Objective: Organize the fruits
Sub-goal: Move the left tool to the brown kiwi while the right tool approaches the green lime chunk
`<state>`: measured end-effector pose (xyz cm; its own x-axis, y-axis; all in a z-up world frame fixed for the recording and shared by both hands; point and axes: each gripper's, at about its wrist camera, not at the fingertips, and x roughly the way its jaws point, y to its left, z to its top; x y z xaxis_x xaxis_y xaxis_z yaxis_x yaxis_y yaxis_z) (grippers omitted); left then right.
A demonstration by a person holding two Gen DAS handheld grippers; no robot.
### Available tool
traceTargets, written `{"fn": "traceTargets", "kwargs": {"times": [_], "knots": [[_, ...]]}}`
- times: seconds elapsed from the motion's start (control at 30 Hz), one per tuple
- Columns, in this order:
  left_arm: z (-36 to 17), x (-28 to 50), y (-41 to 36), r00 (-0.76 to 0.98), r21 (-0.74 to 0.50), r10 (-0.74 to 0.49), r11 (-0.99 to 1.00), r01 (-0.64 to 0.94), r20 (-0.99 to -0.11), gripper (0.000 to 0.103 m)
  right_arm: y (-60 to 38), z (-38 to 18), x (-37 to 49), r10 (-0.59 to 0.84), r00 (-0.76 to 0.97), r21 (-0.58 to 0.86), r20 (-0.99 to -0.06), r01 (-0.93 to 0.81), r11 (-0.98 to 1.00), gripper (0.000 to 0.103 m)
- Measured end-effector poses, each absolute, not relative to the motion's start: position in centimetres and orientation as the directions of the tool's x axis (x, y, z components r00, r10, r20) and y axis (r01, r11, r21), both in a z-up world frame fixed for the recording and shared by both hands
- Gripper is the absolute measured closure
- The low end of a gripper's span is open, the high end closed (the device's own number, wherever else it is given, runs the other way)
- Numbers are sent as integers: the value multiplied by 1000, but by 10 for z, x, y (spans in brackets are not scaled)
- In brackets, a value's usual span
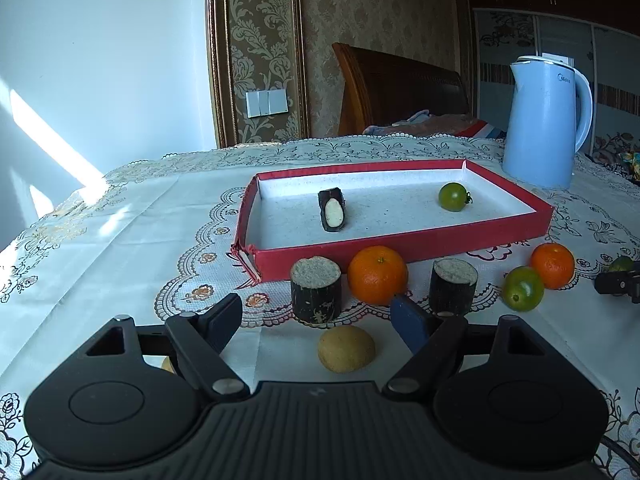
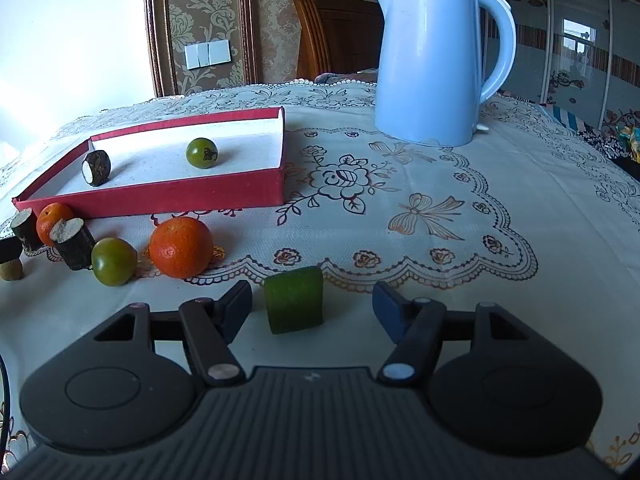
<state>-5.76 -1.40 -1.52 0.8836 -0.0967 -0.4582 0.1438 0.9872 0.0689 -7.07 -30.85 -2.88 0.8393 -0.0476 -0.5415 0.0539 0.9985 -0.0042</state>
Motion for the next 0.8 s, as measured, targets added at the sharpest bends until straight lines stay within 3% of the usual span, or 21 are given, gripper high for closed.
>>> {"fn": "traceTargets", "kwargs": {"times": [0.23,0.5,0.67,0.8], "knots": [[-20,-52,-23,858,123,-89,977,174,-507,22,-306,-29,-71,-54,837,-19,-544,51,998,37],[-22,-42,-14,822,53,-107,985,164,-560,22,-305,-28,-70,-61,836,-30,-545,54,998,38],[-23,-41,-12,807,23,-132,984,177,-575,29,-306,-29,-70,-67,835,-28,-546,62,998,36],[-23,-43,-13,808,32,-145,980,198,-571,45,-306,-29,-70,-68,836,-28,-545,63,998,36]]}}
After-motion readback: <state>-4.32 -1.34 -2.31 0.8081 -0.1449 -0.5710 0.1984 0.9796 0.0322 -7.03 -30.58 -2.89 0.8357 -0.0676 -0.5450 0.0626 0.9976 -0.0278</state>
